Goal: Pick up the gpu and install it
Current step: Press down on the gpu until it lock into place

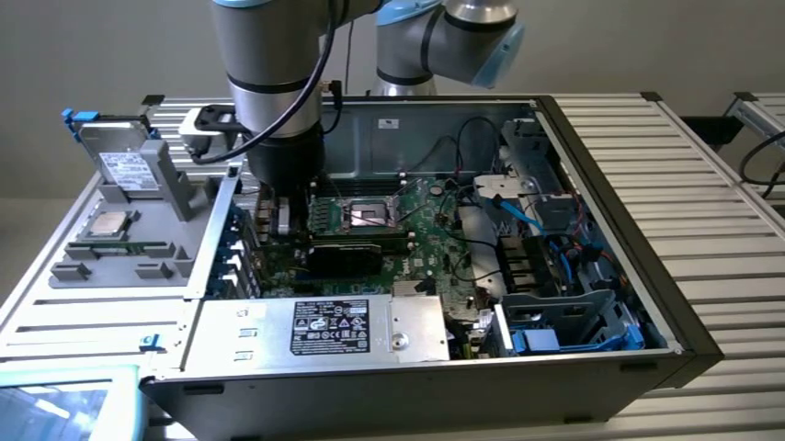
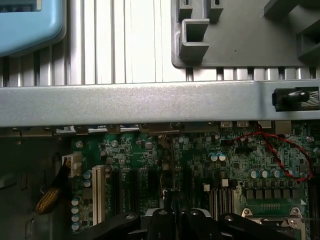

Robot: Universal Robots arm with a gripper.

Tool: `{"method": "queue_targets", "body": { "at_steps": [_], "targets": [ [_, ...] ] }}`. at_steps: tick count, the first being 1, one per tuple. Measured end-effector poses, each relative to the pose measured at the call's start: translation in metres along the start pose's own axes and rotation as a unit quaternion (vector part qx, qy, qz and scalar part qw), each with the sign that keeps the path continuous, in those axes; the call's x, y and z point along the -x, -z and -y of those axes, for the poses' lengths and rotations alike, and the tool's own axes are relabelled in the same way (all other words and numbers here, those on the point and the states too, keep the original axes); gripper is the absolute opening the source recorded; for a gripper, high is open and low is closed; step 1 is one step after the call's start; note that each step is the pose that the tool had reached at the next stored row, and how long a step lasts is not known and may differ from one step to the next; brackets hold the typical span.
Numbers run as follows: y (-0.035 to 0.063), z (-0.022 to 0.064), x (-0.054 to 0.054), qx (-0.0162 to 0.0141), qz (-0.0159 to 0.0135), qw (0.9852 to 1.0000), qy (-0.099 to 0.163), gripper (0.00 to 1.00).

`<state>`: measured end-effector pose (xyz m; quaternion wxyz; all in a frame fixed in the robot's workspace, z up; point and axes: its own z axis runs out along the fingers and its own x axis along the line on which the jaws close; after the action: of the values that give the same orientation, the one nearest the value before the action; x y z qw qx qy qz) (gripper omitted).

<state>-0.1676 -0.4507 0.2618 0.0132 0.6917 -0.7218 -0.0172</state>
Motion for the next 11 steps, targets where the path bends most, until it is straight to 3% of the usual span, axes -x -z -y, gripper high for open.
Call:
{"method": "queue_targets", "body": {
  "at_steps": [2, 5, 11],
  "targets": [
    [0.0033, -0.0002, 0.0003, -0.0005, 0.0011, 1.0, 0.0, 0.14],
    [0.0076, -0.0006, 0.0, 0.0, 0.0003, 1.0, 0.0, 0.14],
    [0.008, -0.0005, 0.0, 0.0002, 0.0003, 1.0, 0.0, 0.14]
  ]
}}
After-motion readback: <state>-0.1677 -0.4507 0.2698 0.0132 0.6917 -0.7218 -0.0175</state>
